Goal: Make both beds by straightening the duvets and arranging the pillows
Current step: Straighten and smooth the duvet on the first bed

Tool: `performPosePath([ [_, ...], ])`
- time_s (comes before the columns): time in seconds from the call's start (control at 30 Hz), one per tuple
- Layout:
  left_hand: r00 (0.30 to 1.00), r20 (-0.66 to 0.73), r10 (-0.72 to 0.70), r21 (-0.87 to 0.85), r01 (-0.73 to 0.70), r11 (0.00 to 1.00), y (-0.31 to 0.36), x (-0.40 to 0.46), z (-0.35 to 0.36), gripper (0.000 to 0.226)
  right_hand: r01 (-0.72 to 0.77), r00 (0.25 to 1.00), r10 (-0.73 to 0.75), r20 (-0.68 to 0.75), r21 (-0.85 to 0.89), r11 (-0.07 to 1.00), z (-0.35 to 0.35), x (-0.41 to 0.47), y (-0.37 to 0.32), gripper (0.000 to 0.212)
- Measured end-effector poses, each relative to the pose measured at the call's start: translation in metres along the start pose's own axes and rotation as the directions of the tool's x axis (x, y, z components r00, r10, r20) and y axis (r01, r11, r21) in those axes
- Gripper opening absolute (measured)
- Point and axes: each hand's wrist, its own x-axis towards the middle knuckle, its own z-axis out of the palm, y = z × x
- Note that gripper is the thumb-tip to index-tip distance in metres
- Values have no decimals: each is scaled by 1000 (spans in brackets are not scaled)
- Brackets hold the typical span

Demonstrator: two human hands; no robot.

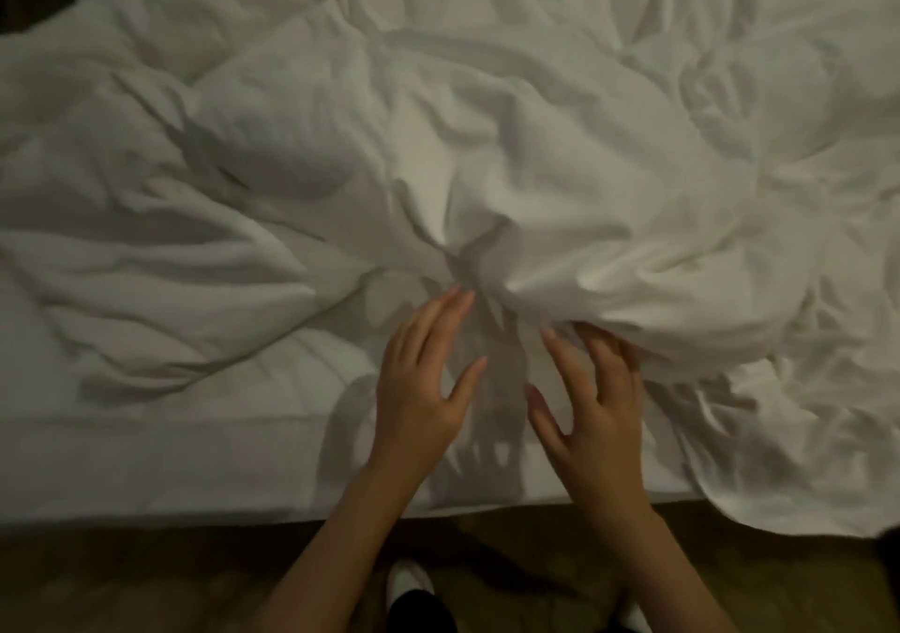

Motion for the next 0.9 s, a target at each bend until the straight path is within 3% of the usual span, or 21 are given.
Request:
performPosePath([
  [0.33,973,142,179,46,-188,981,-2,80,3,67,-19,1000,19,-4,-226,974,16,61,17,66],
  [0.5,962,174,211,78,-227,971,-4,132,20,71,-44,999,42,-16,-225,973,15,113,41,71],
  [0.9,950,279,142,201,-202,958,-23,287,90,83,-50,974,84,211,-160,986,30,269,158,82],
])
